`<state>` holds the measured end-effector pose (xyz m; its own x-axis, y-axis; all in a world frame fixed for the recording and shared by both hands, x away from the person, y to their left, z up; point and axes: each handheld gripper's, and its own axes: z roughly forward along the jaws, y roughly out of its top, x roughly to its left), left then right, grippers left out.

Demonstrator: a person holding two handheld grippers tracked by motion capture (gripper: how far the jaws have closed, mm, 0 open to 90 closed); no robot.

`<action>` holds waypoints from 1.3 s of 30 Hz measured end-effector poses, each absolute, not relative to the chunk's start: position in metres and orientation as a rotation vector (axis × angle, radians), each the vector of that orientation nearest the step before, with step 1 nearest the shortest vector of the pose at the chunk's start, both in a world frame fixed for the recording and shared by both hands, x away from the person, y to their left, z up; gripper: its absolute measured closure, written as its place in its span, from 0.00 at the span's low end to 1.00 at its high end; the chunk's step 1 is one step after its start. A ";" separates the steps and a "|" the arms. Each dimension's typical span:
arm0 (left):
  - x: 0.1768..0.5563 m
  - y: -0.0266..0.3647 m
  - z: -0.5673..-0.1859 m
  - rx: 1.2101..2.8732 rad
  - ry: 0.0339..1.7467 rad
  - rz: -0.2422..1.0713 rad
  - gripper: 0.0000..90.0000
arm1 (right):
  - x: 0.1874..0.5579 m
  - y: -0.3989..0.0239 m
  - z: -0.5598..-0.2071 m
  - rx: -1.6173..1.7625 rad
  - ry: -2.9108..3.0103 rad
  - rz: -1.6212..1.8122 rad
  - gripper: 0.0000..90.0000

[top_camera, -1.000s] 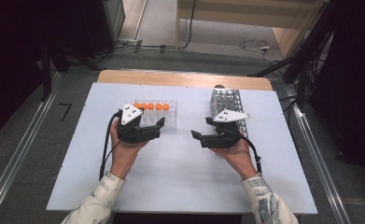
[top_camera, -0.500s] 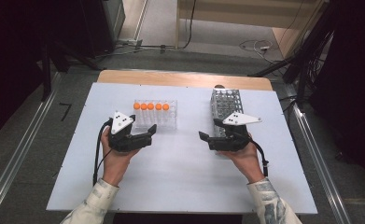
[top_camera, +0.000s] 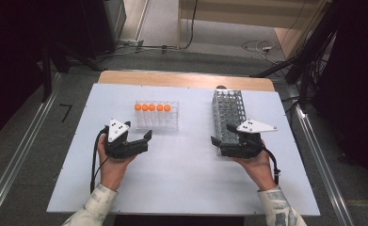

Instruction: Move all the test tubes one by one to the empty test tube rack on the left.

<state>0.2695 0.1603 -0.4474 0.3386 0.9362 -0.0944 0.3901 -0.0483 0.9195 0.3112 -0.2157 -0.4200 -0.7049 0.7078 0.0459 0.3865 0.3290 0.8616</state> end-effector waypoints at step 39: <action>0.237 0.198 -0.461 1.564 1.307 0.784 0.18 | 0.273 -0.308 -0.436 1.154 2.096 1.280 0.22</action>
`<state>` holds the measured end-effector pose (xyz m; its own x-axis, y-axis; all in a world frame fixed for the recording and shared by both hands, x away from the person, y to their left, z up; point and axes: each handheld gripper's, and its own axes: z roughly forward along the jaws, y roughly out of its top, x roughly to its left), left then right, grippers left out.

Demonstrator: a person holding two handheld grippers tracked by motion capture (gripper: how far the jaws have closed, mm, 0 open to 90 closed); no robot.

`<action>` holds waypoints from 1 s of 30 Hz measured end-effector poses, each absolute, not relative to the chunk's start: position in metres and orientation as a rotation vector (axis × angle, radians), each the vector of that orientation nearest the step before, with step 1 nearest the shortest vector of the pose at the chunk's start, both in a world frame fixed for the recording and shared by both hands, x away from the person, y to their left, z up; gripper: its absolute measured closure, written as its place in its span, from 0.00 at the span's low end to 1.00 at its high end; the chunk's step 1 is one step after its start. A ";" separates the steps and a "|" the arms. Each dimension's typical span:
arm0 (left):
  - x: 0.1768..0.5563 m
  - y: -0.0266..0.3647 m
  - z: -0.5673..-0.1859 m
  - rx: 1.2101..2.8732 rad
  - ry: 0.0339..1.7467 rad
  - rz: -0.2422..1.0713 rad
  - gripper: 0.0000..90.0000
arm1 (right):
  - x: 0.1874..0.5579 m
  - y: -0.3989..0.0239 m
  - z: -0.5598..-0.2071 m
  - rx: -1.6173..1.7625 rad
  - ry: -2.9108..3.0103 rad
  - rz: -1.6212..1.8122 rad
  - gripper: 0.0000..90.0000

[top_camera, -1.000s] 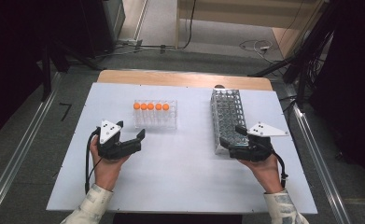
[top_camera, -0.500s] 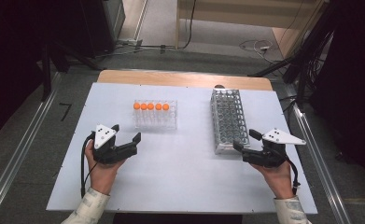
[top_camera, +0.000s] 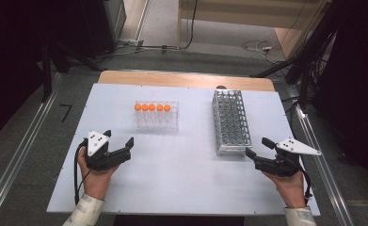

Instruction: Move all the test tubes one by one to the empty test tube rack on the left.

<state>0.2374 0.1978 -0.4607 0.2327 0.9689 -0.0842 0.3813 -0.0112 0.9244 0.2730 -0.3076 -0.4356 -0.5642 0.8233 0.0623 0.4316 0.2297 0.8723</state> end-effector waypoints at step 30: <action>0.215 0.227 -0.466 1.536 1.357 0.803 0.18 | 0.259 -0.357 -0.446 1.286 1.995 1.194 0.22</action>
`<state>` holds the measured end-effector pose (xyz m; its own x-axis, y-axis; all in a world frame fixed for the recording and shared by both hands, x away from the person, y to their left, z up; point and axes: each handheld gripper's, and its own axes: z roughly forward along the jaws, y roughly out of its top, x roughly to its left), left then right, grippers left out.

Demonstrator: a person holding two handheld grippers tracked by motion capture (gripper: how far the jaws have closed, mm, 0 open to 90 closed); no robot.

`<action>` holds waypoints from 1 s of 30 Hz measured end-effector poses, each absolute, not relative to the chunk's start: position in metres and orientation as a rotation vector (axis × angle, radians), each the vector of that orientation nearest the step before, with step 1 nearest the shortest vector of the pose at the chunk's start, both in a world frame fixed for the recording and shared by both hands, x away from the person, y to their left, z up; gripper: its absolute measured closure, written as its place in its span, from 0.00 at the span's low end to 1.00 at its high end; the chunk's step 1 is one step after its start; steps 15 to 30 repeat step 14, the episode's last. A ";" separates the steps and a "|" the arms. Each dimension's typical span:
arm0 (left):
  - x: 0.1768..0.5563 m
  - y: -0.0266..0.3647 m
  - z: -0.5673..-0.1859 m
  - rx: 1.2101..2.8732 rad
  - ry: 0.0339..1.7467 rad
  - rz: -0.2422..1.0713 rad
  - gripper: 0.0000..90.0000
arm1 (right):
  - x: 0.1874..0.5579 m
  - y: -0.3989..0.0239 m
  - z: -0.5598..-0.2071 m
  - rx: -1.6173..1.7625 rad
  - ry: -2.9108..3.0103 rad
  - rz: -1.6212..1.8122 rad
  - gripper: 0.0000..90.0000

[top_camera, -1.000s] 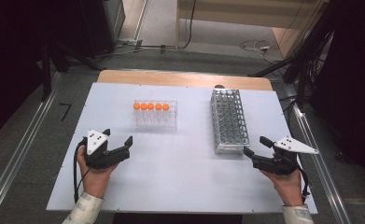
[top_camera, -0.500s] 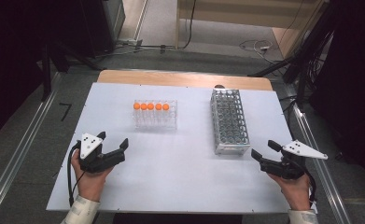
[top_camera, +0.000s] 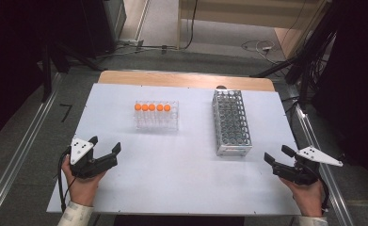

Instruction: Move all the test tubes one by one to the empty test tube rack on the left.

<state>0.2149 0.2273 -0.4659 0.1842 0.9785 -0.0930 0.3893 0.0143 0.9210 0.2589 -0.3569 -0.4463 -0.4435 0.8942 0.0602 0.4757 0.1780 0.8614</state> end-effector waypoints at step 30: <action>0.209 0.248 -0.483 1.579 1.441 0.800 0.16 | 0.259 -0.375 -0.457 1.362 1.952 1.106 0.20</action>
